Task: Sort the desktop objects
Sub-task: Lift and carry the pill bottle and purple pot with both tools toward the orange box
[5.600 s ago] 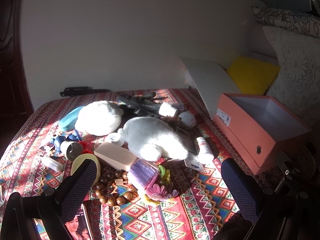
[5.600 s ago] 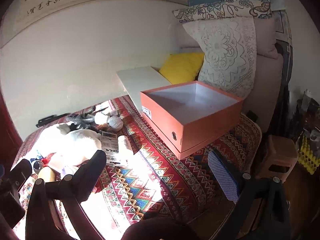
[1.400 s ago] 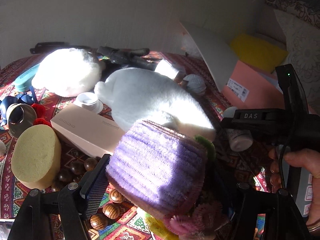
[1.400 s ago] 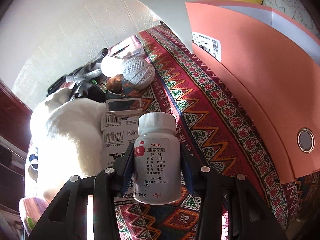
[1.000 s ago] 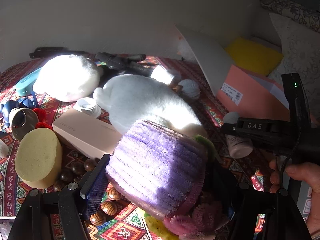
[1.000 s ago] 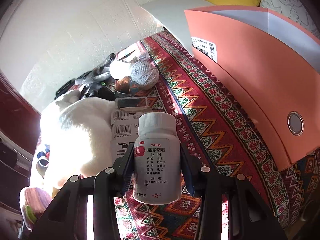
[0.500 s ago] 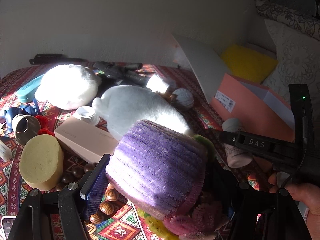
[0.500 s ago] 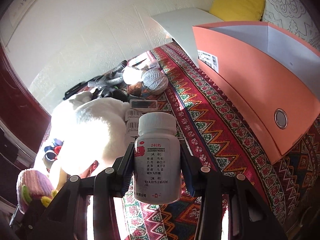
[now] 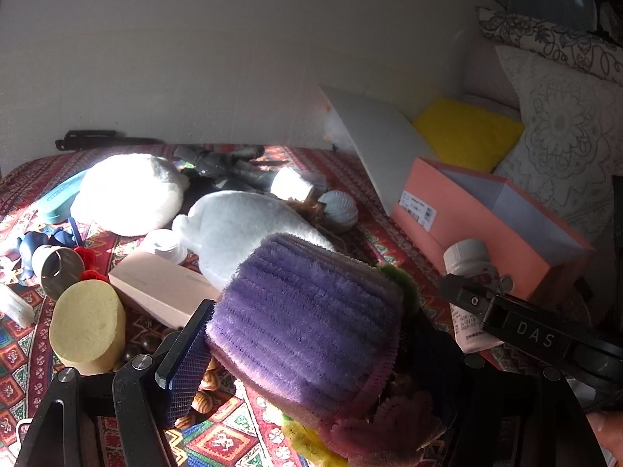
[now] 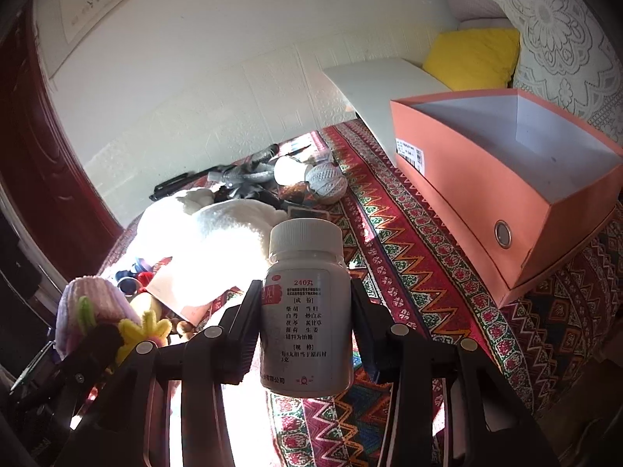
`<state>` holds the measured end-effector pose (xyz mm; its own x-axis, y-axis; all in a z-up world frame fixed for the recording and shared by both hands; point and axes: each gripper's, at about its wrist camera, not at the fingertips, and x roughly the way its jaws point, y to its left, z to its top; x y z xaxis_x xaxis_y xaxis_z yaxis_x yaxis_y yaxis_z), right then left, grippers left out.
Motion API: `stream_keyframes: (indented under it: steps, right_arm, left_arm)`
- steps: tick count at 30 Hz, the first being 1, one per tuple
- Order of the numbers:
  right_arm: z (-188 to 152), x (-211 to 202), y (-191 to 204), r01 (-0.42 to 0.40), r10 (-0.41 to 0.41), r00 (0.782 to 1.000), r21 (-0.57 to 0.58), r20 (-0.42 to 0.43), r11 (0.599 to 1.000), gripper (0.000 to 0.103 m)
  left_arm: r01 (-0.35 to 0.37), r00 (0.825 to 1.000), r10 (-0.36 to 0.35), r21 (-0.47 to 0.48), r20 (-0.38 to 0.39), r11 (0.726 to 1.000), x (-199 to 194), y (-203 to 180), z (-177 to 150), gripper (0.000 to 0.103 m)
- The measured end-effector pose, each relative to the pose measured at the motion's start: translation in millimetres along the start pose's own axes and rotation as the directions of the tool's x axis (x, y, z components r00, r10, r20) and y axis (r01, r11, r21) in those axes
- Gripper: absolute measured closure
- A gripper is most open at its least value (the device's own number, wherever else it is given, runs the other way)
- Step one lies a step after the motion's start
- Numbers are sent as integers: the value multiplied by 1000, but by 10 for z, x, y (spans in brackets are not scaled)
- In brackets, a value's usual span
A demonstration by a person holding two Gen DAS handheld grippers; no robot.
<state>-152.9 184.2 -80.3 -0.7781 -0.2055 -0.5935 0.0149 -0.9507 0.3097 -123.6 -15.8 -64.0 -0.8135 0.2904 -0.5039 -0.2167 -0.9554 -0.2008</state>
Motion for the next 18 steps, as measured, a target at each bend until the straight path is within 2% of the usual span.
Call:
stream_keyframes:
  steps: [10,14,18]
  right_arm:
    - [-53,-547,95,-42,42,996,-11,73,999,58]
    - [38,-869,190,-48,53,987,-34,154,998,58]
    - [193,-1218,260,-42,52,965,-44,257,998,58]
  left_arm:
    - [32,999,-32,5,40,999,-350,-161,62,26]
    - [44,996,-46,27,73,999,-510,-324,118,26]
    - [70,991,-75,49,111,996,-654,-511,221,26]
